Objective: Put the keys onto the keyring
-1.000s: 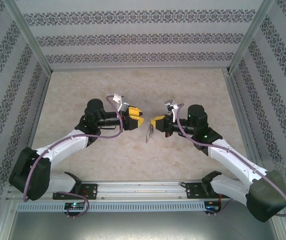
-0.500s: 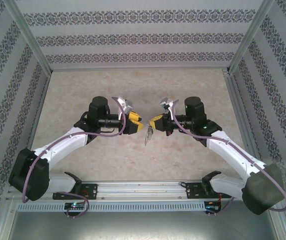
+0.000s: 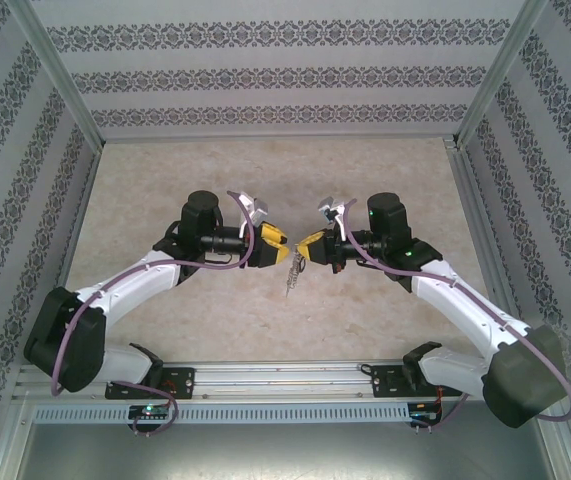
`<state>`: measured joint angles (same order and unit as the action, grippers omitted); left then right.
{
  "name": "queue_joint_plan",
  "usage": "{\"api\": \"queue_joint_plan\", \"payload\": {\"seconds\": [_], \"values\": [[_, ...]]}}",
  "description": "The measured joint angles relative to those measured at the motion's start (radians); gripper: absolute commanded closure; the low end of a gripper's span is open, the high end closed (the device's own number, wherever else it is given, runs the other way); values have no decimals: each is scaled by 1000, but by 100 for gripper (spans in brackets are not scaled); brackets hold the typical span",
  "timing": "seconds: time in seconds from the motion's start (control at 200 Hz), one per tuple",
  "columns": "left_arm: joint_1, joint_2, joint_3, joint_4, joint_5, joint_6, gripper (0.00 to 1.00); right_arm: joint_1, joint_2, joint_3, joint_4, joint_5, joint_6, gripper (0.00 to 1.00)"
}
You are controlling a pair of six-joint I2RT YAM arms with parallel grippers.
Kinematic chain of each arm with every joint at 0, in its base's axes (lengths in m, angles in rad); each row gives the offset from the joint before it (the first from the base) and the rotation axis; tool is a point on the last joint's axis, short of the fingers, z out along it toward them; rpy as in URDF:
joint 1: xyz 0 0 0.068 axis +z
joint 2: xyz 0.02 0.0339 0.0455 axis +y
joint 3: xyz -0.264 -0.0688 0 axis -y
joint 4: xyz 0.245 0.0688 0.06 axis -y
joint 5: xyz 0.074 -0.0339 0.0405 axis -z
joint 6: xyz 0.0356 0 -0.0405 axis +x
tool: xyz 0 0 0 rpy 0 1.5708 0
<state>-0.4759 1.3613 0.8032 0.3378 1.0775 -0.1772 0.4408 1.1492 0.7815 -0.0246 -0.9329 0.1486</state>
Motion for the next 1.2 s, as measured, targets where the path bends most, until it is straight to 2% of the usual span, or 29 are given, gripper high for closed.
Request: {"api": "queue_joint_plan", "payload": {"seconds": [0.365, 0.729, 1.069, 1.199], "values": [[-2, 33, 0, 90, 22, -65, 56, 1, 30, 6, 24, 0, 5, 100], [-9, 47, 0, 106, 38, -79, 58, 2, 31, 7, 29, 1, 9, 100], [-16, 52, 0, 120, 46, -86, 64, 2, 31, 7, 31, 1, 10, 100], [-19, 58, 0, 121, 48, -89, 71, 2, 31, 7, 36, 1, 10, 100]]}}
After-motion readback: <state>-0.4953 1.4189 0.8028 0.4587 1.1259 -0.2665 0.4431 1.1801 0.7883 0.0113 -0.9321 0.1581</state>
